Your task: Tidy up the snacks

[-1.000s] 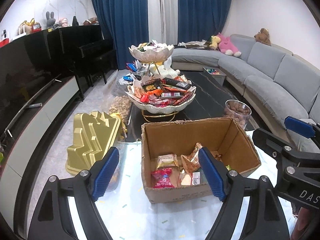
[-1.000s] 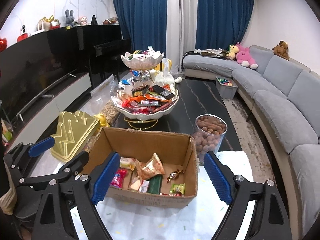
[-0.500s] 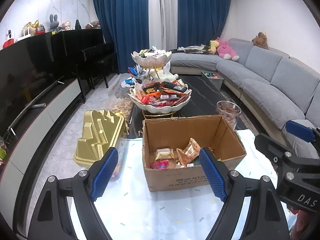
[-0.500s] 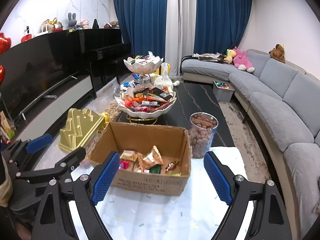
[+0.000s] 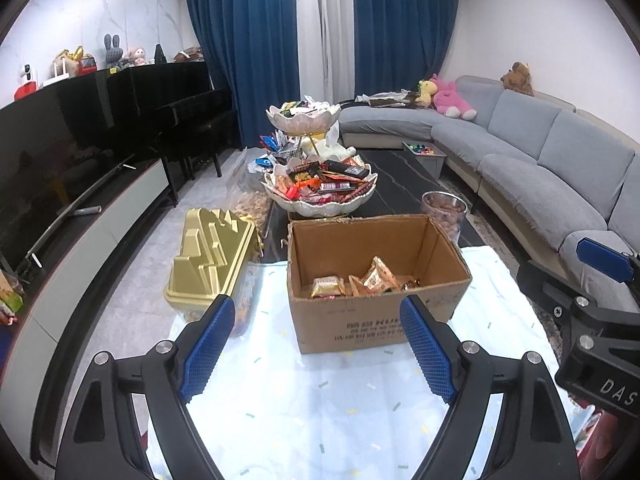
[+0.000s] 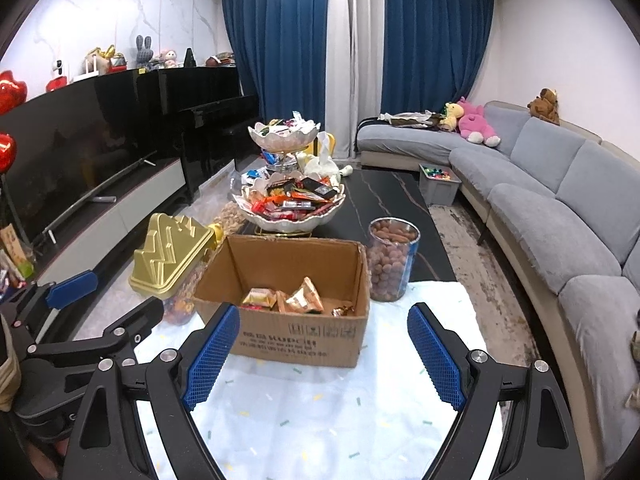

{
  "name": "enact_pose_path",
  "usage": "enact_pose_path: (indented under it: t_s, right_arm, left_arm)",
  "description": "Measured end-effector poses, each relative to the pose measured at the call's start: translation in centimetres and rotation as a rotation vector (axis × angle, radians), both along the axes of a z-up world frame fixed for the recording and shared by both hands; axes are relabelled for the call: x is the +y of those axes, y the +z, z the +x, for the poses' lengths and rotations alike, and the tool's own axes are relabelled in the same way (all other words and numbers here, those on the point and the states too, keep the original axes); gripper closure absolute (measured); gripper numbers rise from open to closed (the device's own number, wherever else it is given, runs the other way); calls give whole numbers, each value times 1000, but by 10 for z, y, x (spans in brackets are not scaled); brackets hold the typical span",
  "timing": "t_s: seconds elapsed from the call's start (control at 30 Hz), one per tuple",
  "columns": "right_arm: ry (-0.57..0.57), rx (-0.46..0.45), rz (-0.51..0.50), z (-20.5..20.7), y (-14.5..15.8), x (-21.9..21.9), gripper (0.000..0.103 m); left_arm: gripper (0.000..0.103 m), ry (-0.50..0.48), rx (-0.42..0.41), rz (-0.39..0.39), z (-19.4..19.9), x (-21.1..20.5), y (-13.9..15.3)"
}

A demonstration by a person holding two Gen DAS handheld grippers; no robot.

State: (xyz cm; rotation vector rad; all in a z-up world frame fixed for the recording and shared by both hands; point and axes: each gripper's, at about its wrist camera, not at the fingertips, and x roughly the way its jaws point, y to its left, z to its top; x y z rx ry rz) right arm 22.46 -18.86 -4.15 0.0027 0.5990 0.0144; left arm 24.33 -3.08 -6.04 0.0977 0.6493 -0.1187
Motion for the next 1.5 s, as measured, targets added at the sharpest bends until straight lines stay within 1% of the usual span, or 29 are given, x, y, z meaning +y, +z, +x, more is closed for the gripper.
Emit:
enact_pose_path:
  t_s: [0.13, 0.33, 0.43, 0.6, 0.73, 0.83, 1.17, 1.33, 1.5]
  right_arm:
    - [-9, 7, 4, -16, -1, -4, 16]
    - [-20, 19, -3, -40, -3, -9, 16]
    - [-24, 22, -8, -53, -3, -11, 16]
    - [-27, 39, 16, -76, -6, -14, 16]
    - [-31, 36, 12, -94, -5, -16, 16]
    - [-36, 38, 11, -104, -5, -18, 16]
    - [-65, 38, 25, -144, -16, -26, 16]
    - [-69, 47, 34, -162, -21, -27, 16]
    - [-66, 44, 38, -177, -21, -27, 16]
  left_arm:
    - [18, 4, 8, 8, -14, -1, -2]
    - [17, 12, 8, -10, -41, 1, -2]
    - [17, 10, 6, -7, -55, 1, -3]
    - [17, -2, 9, -14, -75, -1, -1]
    - [16, 11, 19, -27, -92, 1, 0]
    - [15, 21, 17, -21, -103, 2, 0]
    - [12, 33, 12, 9, -145, 0, -12]
    - [12, 50, 18, -3, -167, 3, -22]
    - [12, 53, 15, -4, -181, 3, -22]
